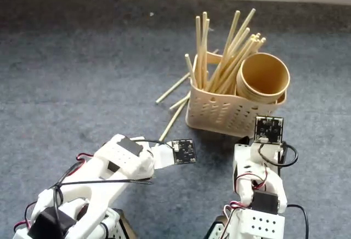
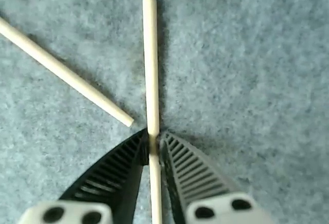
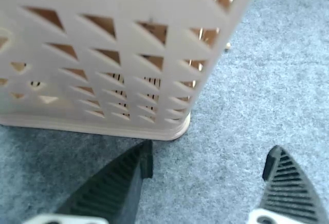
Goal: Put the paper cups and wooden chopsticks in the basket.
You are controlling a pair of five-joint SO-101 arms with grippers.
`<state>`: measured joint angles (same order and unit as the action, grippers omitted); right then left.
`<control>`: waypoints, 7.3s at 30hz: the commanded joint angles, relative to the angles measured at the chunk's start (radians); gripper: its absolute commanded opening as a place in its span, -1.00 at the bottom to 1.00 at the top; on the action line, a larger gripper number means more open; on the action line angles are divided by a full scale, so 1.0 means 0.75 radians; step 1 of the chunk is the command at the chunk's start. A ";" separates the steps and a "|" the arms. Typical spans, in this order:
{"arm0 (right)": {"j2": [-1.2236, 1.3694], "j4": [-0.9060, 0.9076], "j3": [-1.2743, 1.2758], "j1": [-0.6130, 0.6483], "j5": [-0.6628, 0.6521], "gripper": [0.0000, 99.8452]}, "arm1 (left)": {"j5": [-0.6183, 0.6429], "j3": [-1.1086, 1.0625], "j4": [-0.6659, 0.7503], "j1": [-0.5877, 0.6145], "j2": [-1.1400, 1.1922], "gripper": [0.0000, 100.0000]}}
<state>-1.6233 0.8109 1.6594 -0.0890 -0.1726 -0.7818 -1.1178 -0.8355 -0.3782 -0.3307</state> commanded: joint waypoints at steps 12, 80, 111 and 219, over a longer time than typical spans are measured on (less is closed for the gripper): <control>0.003 -0.028 0.030 0.005 0.002 -0.33 | 0.215 0.572 -0.338 0.189 -0.236 -0.99; 0.003 -0.028 0.030 0.005 0.002 -0.33 | 0.661 1.773 -0.378 0.586 0.596 -0.65; 0.003 -0.028 0.028 0.007 0.002 -0.33 | 0.190 2.918 -0.908 0.249 1.904 -1.00; 0.003 -0.030 0.030 0.005 -0.049 -0.33 | 0.329 1.300 -0.370 0.173 0.647 -0.67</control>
<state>-1.6233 0.8109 1.6625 -0.0890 -0.1926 -0.5255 -0.2217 -1.1116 -0.2156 0.0652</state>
